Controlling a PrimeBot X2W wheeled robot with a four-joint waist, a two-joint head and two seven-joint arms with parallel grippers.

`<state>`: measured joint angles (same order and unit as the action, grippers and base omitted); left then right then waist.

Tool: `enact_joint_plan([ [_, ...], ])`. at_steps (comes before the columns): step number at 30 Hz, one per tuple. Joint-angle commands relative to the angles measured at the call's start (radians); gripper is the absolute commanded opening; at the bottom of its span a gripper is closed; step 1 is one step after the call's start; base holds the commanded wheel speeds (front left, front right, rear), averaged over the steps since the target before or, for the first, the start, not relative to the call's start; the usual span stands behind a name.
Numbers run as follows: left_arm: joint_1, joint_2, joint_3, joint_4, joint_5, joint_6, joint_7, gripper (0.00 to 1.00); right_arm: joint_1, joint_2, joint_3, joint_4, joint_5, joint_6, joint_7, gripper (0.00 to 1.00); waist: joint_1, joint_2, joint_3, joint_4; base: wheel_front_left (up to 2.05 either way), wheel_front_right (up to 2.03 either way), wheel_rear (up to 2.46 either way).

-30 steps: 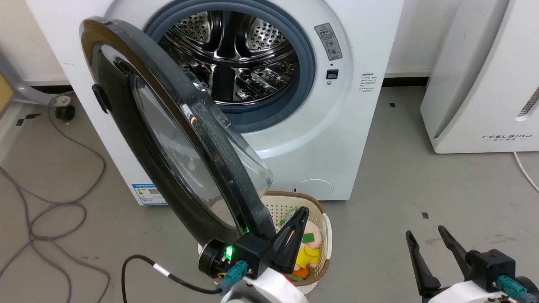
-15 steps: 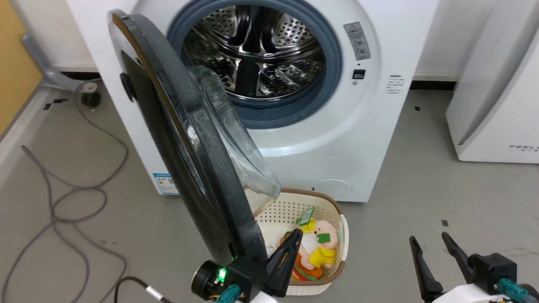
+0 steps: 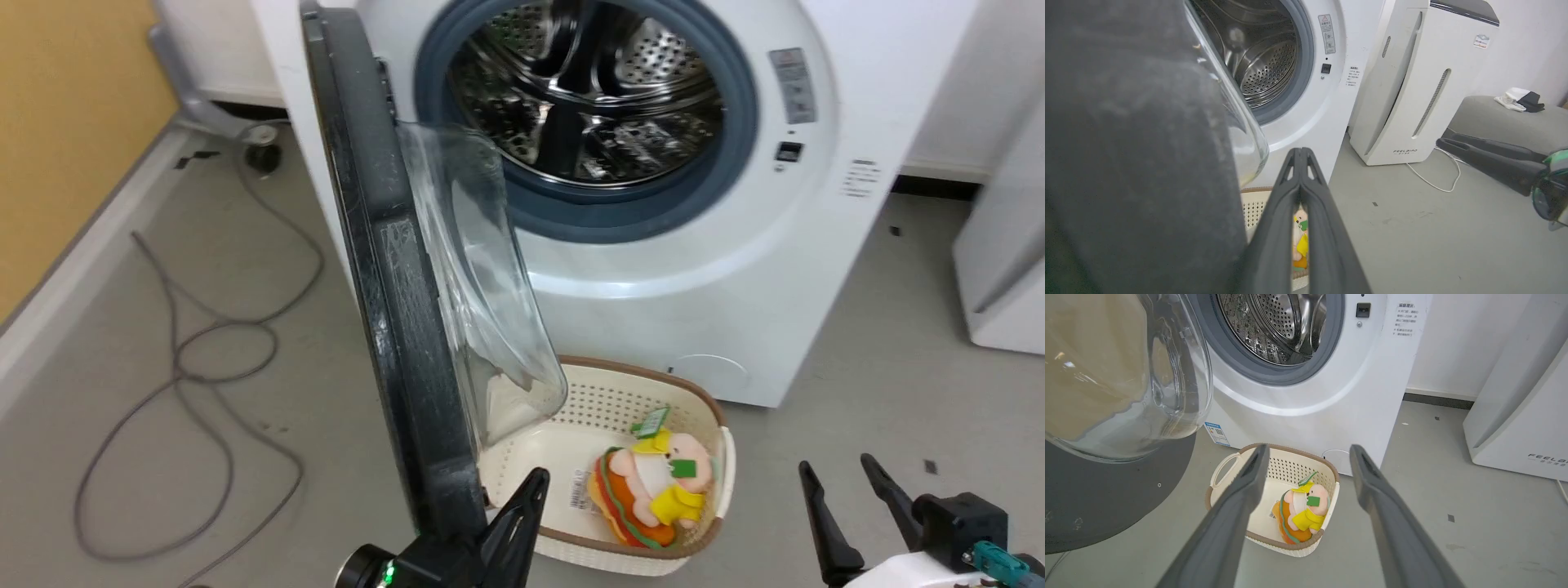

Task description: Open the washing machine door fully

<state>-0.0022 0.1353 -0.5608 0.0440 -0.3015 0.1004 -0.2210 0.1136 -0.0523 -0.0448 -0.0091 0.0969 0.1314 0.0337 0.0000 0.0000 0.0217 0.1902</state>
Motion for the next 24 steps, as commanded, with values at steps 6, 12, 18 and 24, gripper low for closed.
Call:
enact_joint_plan([
  [6,0.034,0.028,0.031,-0.045,0.000,0.035,-0.001,0.00,0.005,0.002,-0.006,0.005,0.008,-0.001,0.007,1.00,0.0000,0.0000,0.003,0.085,0.00,0.00,0.00],
  [12,0.049,0.043,0.049,-0.069,-0.007,0.052,-0.001,0.00,0.004,0.002,-0.026,0.002,0.012,-0.001,0.006,1.00,0.0000,0.0000,0.007,0.164,0.00,0.00,0.00],
  [18,0.053,0.059,0.080,-0.071,-0.015,0.072,-0.007,0.00,0.005,0.002,-0.034,0.004,0.021,-0.001,0.002,1.00,0.0000,0.0000,0.007,0.224,0.00,0.00,0.00],
  [24,0.050,0.075,0.149,-0.079,-0.027,0.091,-0.029,0.00,-0.002,0.002,-0.037,0.002,0.019,-0.001,0.005,1.00,0.0000,0.0000,0.012,0.255,0.00,0.00,0.00],
])
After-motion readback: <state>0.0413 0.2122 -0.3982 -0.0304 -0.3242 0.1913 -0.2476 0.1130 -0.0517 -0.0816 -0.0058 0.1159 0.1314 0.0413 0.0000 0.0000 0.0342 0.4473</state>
